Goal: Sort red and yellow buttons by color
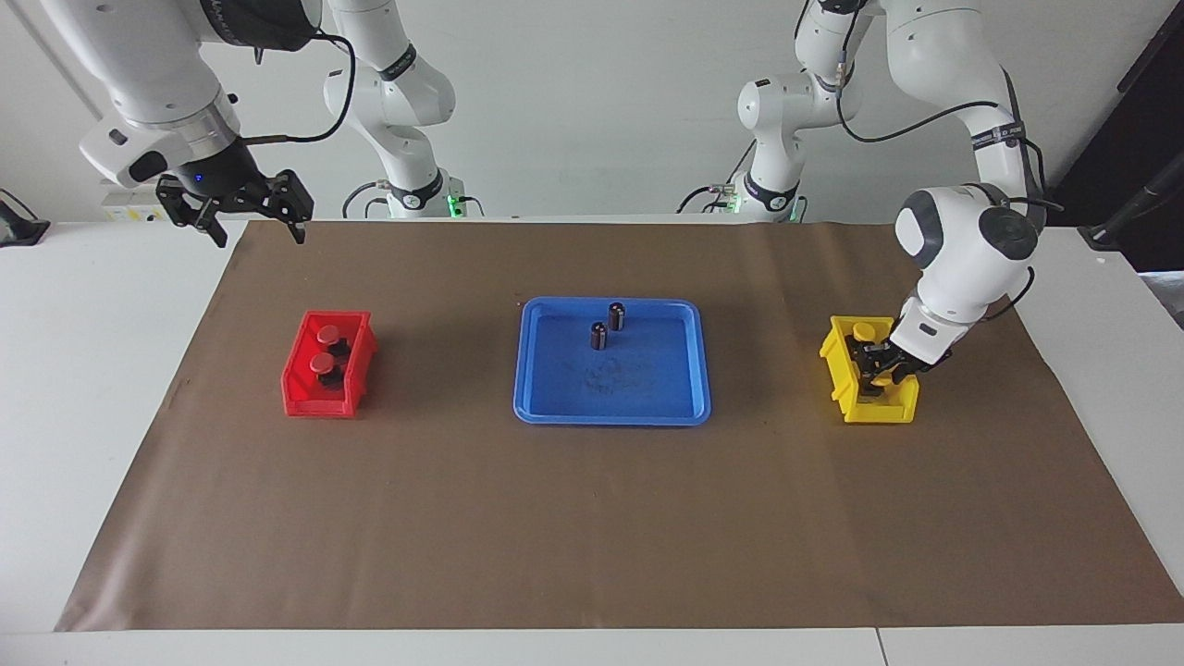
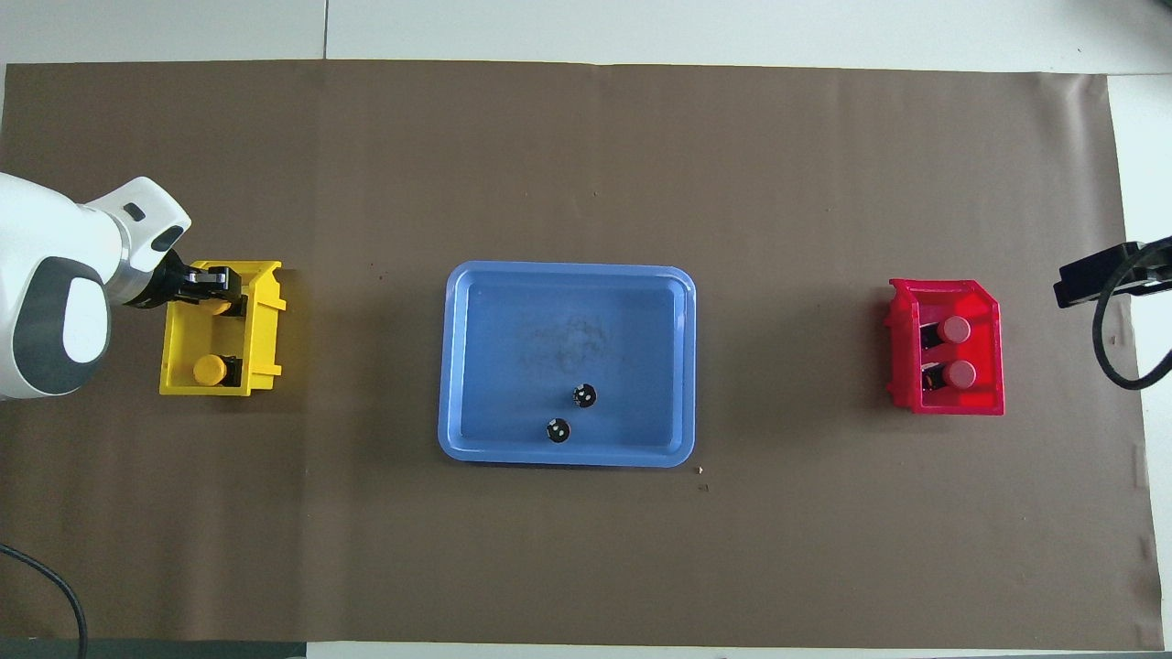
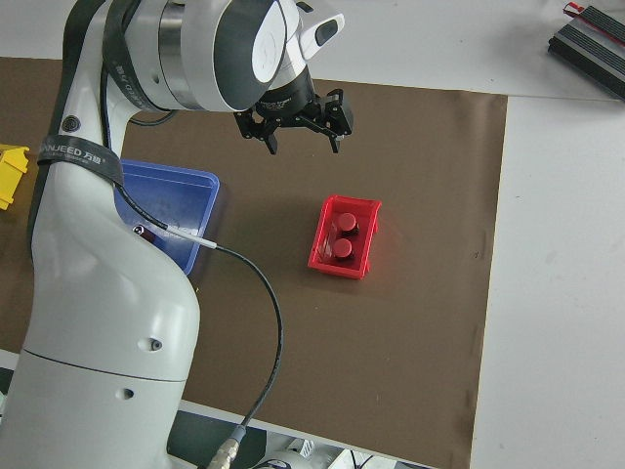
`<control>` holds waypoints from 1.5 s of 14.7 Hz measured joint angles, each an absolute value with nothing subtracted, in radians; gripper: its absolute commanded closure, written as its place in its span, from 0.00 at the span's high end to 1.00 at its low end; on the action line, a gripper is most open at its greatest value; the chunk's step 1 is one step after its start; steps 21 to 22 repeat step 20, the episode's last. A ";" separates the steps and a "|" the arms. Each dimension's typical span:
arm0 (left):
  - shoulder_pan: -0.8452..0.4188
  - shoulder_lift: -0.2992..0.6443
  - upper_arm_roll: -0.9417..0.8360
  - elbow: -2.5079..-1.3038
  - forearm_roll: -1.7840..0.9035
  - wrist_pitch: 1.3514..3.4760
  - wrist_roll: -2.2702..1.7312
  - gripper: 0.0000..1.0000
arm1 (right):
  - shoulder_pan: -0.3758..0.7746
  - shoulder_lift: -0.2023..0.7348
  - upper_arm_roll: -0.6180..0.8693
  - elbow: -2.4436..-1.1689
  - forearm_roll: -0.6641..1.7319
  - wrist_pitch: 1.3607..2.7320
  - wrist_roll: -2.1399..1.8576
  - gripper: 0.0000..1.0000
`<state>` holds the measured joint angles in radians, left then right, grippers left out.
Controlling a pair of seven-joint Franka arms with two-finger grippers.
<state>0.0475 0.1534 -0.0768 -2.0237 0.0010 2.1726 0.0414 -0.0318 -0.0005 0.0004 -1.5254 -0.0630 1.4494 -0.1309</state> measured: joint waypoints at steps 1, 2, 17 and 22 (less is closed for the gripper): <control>0.048 0.152 -0.077 -1.998 0.001 2.134 0.041 0.64 | -0.032 -0.001 -0.001 -1.525 -0.063 1.449 -0.131 1.00; 0.048 0.148 -0.077 -1.965 0.001 2.085 0.041 0.68 | -0.032 -0.001 -0.002 -1.525 -0.063 1.449 -0.131 1.00; 0.039 0.008 -0.090 -1.538 0.001 1.476 0.043 1.00 | -0.032 -0.001 -0.007 -1.526 -0.053 1.423 -0.131 1.00; 0.005 -0.009 -0.122 -1.537 0.001 1.471 0.039 1.00 | -0.033 -0.001 -0.008 -1.526 -0.050 1.422 -0.131 1.00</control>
